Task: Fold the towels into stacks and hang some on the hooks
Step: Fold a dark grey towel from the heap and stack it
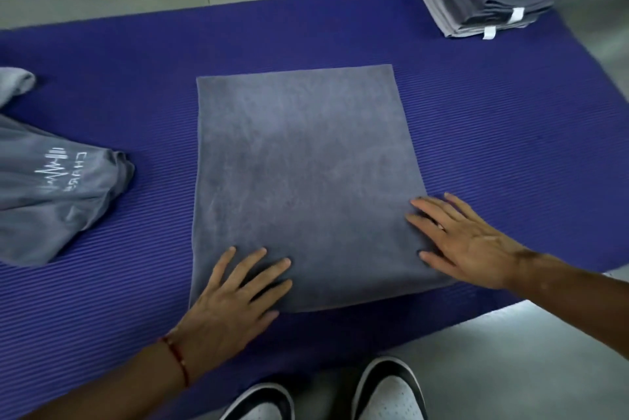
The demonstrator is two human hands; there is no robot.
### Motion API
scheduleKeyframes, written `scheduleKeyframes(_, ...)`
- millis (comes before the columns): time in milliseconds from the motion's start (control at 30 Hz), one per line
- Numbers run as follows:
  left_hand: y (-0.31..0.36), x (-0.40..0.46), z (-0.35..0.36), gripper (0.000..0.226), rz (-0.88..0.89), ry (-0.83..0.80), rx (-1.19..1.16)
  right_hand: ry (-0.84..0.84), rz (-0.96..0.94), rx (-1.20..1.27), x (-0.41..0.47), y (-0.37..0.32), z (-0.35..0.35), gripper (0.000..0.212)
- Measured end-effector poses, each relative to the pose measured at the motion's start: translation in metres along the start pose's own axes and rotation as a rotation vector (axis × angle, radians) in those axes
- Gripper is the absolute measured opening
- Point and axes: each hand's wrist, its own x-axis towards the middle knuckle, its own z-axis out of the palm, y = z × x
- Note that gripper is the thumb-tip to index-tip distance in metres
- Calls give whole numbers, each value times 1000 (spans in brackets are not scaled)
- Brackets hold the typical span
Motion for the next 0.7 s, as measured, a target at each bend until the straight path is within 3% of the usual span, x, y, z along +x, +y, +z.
scheduleKeyframes(100, -1, -7, 2, 25, -20, 132, -270, 88, -167, 119, 13, -32, -17, 51)
scheduleKeyframes(233, -5, -5, -12, 20, -185, 159, -548, -38, -253, 112, 26, -67, -12, 38)
scheduleKeyframes(333, -18, 15, -36, 20, -254, 122, -613, -178, -181, 290, 46, -58, -33, 17)
scheduleKeyframes(433, -47, 48, -56, 25, -315, 149, -527, -328, 30, 450, 80, -29, -71, 11)
scheduleKeyframes(500, -66, 75, -74, 21, -338, 203, -409, -184, 145, 396, 100, -12, -84, 6)
scheduleKeyframes(533, -73, 87, -81, 15, -344, 257, -299, -15, 167, 286, 107, -9, -86, 11)
scheduleKeyframes(600, -73, 101, -92, 27, -356, 367, -19, 283, 159, 62, 111, -17, -83, 30)
scheduleKeyframes(633, -66, 100, -94, 32, -320, 389, 59, 367, 103, 18, 109, -27, -80, 35)
scheduleKeyframes(700, -43, 83, -80, 25, -157, 394, 78, 355, -109, 37, 96, -49, -68, 32)
